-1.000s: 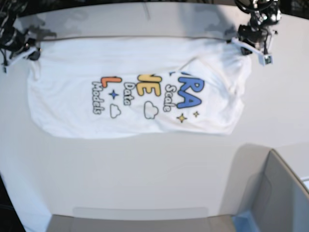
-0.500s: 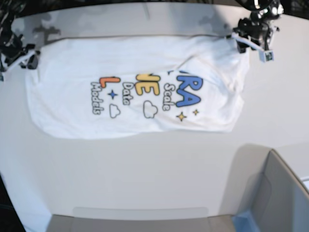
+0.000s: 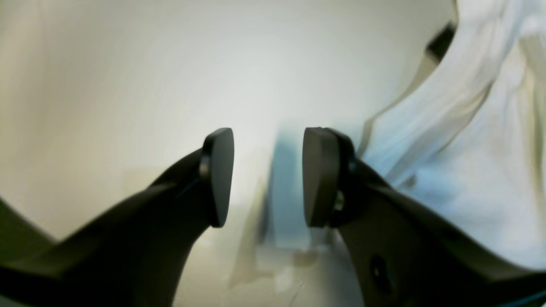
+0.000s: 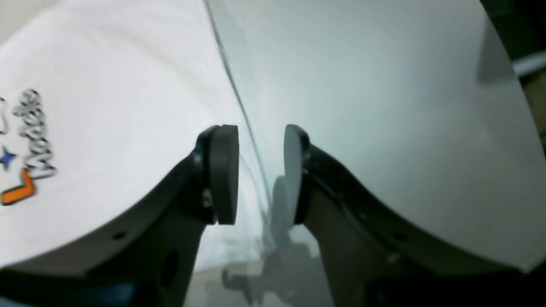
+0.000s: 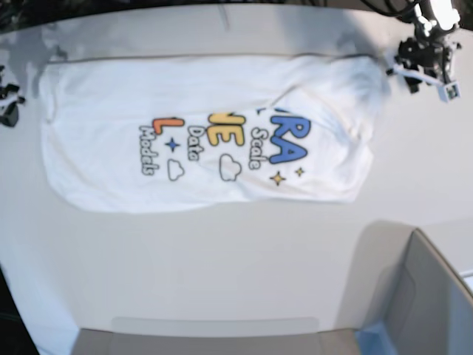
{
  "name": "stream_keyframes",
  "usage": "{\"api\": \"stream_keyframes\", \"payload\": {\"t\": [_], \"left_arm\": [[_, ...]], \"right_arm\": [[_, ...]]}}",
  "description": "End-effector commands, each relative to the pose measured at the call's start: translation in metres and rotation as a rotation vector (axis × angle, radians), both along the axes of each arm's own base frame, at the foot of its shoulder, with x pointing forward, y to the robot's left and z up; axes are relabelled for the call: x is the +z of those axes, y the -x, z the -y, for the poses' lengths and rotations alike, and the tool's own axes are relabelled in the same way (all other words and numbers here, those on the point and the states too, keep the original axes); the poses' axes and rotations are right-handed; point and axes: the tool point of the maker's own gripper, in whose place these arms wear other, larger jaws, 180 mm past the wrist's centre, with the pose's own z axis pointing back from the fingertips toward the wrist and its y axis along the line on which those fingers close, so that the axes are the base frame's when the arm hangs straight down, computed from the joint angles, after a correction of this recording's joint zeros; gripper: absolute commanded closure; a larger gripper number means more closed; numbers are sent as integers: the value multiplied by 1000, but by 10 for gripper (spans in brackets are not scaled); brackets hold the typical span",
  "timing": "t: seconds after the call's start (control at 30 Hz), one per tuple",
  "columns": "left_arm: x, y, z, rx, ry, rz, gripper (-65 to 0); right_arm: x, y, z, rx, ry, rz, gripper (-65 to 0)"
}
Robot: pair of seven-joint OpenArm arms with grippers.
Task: Layout the t-shirt on the table in an organized manner, then fold the t-shirt properly
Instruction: 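Release the shirt edge and lift both grippers off, then lower the left gripper onto the shirt's printed side and pinch it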
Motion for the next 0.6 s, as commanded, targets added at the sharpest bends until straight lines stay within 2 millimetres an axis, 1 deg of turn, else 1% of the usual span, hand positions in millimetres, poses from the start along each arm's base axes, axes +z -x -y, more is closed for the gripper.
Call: {"api": "stream_keyframes", "payload": {"t": [0.0, 0.03, 0.1, 0.17, 0.23, 0.3, 0.37, 0.43, 0.53, 0.57], "left_arm": [[25, -28, -2, -26, -37, 111, -257], [31, -42, 3, -40, -34, 144, -258], [49, -77, 16, -111, -40, 214, -259], [63, -109, 38, -204, -41, 262, -260], [70, -136, 57, -275, -36, 290, -270], [65, -157, 72, -316, -8, 259, -293], [57, -177, 80, -339, 23, 194, -303], [44, -193, 86, -354, 42, 130, -303], [30, -210, 82, -394, -41, 54, -304], [26, -215, 84, -416, -81, 28, -304]], "right_arm": [[22, -20, -16, 82, 38, 70, -187], [24, -29, -31, 131, 38, 78, -187], [26, -48, -62, 233, 33, 93, -187], [24, -68, -93, 328, 7, 102, -187], [16, -79, -120, 406, -27, 88, -187], [9, -91, -143, 472, -55, 75, -187], [-8, -99, -160, 514, -84, 32, -187], [-26, -106, -168, 520, -92, -17, -187], [-53, -113, -175, 503, -65, -93, -187], [-62, -114, -177, 500, -50, -119, -187]]}}
